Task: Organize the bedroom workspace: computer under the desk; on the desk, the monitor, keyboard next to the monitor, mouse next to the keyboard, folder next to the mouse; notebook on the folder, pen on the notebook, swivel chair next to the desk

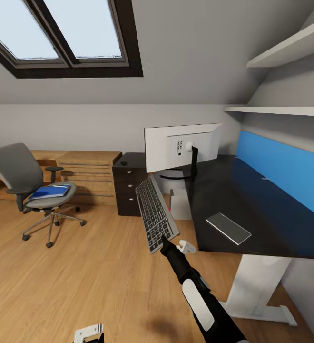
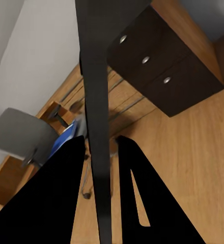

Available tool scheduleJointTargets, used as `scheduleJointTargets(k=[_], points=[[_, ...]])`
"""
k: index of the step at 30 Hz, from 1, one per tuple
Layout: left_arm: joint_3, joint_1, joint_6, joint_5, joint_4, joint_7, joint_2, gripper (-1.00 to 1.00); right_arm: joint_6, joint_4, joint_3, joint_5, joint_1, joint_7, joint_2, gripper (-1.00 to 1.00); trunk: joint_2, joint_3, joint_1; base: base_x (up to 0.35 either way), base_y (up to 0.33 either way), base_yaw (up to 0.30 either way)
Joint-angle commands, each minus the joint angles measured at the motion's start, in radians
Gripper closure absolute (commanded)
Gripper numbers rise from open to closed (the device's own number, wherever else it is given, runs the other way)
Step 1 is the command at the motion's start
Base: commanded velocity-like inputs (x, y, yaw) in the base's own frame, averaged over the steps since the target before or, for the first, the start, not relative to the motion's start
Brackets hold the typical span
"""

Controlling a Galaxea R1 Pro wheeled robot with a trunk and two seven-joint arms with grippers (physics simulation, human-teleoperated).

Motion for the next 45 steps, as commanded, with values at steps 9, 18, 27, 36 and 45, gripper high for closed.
scheduleJointTargets(k=[9,18,27,36,45], points=[[0.000,0.000,0.001,0.011,-0.001,0.000,0.001,-1.00,-0.012,0.006,0.021,-0.013,0.001,0.009,-0.001,1.00,-0.001,-0.001,0.000,0.171,0.249,0.000],[0.002,0.000,0.002,0.012,0.001,0.001,0.001,-1.00,-0.014,0.006,0.093,-0.061,0.016,0.030,0.001,1.00,-0.001,-0.001,0.000,0.174,0.254,0.000],[0.001,0.000,0.000,0.012,0.050,0.001,-0.001,-1.00,-0.016,0.009,0.107,-0.063,0.017,0.026,0.003,1.00,-0.001,-0.001,0.000,0.255,0.235,0.000],[0.001,0.000,0.000,0.011,0.050,0.001,-0.001,-1.00,-0.016,0.011,0.109,-0.063,0.017,0.024,0.003,1.00,-0.001,-0.001,0.000,0.265,0.217,0.000],[-0.001,0.000,0.000,0.009,0.048,0.002,-0.001,-1.00,-0.015,0.012,0.108,-0.063,0.017,0.027,0.001,1.00,0.027,0.012,-0.015,0.066,0.029,0.000]])
